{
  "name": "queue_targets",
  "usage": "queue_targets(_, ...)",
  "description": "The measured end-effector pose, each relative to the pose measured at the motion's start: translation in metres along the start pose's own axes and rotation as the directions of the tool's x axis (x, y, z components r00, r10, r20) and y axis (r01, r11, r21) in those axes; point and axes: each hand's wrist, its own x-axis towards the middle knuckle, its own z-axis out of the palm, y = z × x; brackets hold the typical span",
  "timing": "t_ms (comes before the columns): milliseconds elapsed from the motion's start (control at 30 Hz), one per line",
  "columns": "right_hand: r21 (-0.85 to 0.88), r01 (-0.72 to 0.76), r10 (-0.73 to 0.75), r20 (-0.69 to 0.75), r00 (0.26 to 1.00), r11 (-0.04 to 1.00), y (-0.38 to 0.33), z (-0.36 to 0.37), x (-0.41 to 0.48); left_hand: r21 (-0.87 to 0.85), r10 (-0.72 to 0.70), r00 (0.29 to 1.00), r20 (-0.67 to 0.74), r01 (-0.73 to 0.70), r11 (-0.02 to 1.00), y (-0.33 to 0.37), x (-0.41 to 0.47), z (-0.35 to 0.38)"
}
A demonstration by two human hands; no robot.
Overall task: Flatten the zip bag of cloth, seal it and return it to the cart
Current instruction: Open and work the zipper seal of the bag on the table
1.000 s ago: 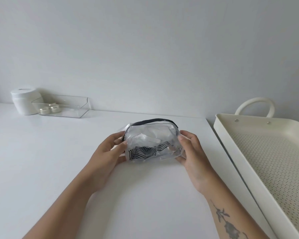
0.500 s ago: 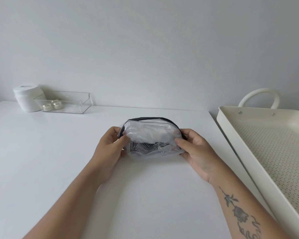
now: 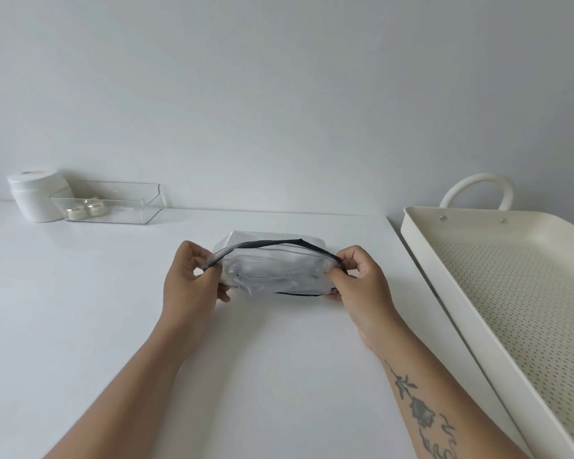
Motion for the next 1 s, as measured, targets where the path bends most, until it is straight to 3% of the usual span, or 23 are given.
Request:
queue_targets(67, -0.073, 0.032, -0.037, -0.072, 0.997, 0.997, 0.001, 0.003, -0.001, 0.036, 0.008, 1.0, -0.007, -0.008, 0.999, -0.001, -0.002, 0.002)
queue_targets(167, -0.036, 0.013, -0.018, -0.125, 0.992, 0.999, 0.001, 0.001, 0.0, 0.055, 0.032, 0.997, 0.072, -0.036, 0.998, 0.003, -0.005, 0.004)
queue_targets(300, 0.065, -0.058, 0.062, -0.058, 0.996, 0.996, -0.001, -0.004, 0.001, -0.092, 0.028, 0.958, 0.284, -0.002, 0.996, 0.008, -0.009, 0.001)
queue_targets(400, 0.09, -0.094, 0.097, -0.03, 0.995, 0.991, -0.002, -0.004, -0.001, -0.068, 0.064, 0.928, 0.367, -0.042, 0.997, 0.009, -0.013, 0.004)
queue_targets(500, 0.252, -0.22, 0.168, 0.209, 0.963, 0.942, -0.008, -0.008, -0.002, -0.07, 0.066, 0.962, 0.263, -0.049, 0.996, 0.008, -0.012, 0.004)
queue_targets(600, 0.376, -0.38, 0.163, 0.496, 0.853, 0.845, -0.013, -0.014, -0.004, -0.083, 0.07, 0.985, 0.155, -0.058, 0.995, 0.007, -0.01, 0.002)
queue_targets(700, 0.372, -0.39, 0.102, 0.6, 0.793, 0.843, -0.014, -0.014, -0.006, -0.204, 0.026, 0.987, 0.156, 0.006, 0.979, 0.007, -0.007, 0.0)
queue_targets(800, 0.369, -0.354, 0.112, 0.54, 0.834, 0.859, -0.012, -0.011, -0.005, -0.338, -0.036, 0.975, 0.219, 0.111, 0.934, 0.009, -0.005, -0.003)
queue_targets(1000, 0.295, -0.22, 0.118, 0.328, 0.937, 0.93, -0.008, -0.008, -0.002, -0.253, -0.047, 0.977, 0.208, 0.1, 0.962, 0.009, -0.005, -0.002)
